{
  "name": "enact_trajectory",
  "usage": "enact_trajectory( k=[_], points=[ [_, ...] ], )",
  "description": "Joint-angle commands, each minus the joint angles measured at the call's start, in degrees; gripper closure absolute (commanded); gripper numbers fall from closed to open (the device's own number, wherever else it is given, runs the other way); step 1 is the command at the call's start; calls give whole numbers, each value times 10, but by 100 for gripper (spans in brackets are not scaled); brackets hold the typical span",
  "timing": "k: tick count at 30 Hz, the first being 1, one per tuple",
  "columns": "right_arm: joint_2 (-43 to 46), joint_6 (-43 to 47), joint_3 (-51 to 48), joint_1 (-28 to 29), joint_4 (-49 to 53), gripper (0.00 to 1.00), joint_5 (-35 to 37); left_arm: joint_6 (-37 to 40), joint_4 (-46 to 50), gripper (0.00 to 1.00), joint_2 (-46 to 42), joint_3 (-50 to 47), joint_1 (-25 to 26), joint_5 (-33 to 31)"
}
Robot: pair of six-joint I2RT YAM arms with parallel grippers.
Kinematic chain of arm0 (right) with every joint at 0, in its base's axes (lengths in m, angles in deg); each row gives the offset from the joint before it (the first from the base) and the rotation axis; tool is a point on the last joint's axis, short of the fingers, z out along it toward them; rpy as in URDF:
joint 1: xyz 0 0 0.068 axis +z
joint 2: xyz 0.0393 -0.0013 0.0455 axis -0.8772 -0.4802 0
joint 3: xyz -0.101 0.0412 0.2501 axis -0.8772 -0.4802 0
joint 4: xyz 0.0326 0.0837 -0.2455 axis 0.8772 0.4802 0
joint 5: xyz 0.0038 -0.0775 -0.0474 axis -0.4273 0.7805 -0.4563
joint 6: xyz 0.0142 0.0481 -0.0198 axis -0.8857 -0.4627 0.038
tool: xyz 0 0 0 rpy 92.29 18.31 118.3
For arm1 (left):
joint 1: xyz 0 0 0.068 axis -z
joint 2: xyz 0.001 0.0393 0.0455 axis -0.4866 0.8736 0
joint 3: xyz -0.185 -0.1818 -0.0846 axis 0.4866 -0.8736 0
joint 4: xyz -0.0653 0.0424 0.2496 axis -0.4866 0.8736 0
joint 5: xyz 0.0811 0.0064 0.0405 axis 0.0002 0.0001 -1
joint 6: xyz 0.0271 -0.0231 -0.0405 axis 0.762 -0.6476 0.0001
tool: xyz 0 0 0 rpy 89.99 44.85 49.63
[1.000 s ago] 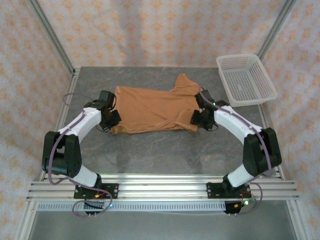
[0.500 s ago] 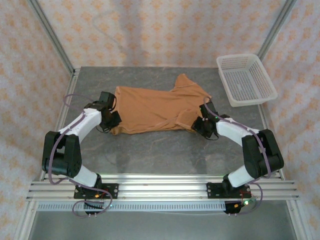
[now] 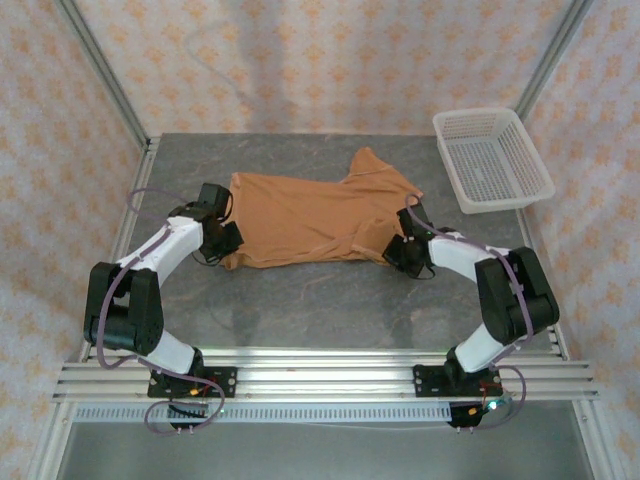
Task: Fold the inside-out t-shirt
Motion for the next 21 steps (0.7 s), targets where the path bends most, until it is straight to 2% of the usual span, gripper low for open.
enact_trajectory(
  k=[1, 6, 12, 21],
  points=[
    [26, 31, 78, -1, 70, 100, 25, 15, 42, 100, -14, 52, -4, -19],
    [96, 81, 240, -20, 199, 100, 64, 38, 122, 100, -38, 181, -22, -47],
    [185, 99, 395, -26, 242, 100, 112, 21, 176, 100, -86, 347, -59, -59],
    [231, 105, 605, -25, 306, 100, 90, 22, 185, 100, -178, 464, -66, -39]
  ],
)
